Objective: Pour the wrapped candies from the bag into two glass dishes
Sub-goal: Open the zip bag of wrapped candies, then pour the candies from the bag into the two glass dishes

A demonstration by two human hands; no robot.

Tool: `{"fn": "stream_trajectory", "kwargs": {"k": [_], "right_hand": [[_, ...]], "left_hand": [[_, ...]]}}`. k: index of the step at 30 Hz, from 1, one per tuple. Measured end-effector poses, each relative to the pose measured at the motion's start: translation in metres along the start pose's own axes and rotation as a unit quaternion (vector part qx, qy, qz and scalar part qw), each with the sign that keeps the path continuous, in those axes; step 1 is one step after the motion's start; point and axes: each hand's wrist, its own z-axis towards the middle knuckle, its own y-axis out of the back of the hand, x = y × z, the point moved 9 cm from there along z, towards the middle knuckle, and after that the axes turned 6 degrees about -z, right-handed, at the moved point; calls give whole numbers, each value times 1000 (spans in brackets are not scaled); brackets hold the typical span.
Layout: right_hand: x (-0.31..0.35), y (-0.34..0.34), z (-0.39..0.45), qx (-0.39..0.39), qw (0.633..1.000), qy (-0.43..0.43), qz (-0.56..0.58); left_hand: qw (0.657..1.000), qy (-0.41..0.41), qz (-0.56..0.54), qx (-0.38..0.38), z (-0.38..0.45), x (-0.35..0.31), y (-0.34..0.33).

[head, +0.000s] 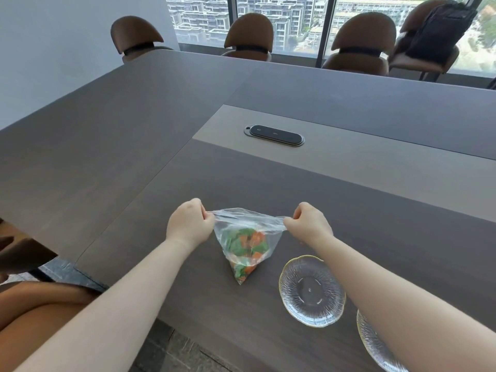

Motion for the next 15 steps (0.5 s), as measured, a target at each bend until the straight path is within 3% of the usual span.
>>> {"fn": "stream_trajectory", "kwargs": {"k": [2, 5, 9, 12, 15], "right_hand": [[-4, -6, 2, 19, 992, -26, 118], [-2, -15, 1, 74, 942, -40, 324], [6, -11, -5, 139, 871, -3, 470], [3, -16, -10, 206, 812, 12, 545], [-19, -19, -1, 178, 760, -28, 625]], "left_hand": [[999, 0, -36, -19, 0, -2, 6], [987, 11, -159, -17, -2, -7, 2], [898, 100, -428, -3, -12, -23, -7], [852, 113, -512, 7, -17, -49, -8], [806, 120, -579, 20, -21, -68, -5]]}}
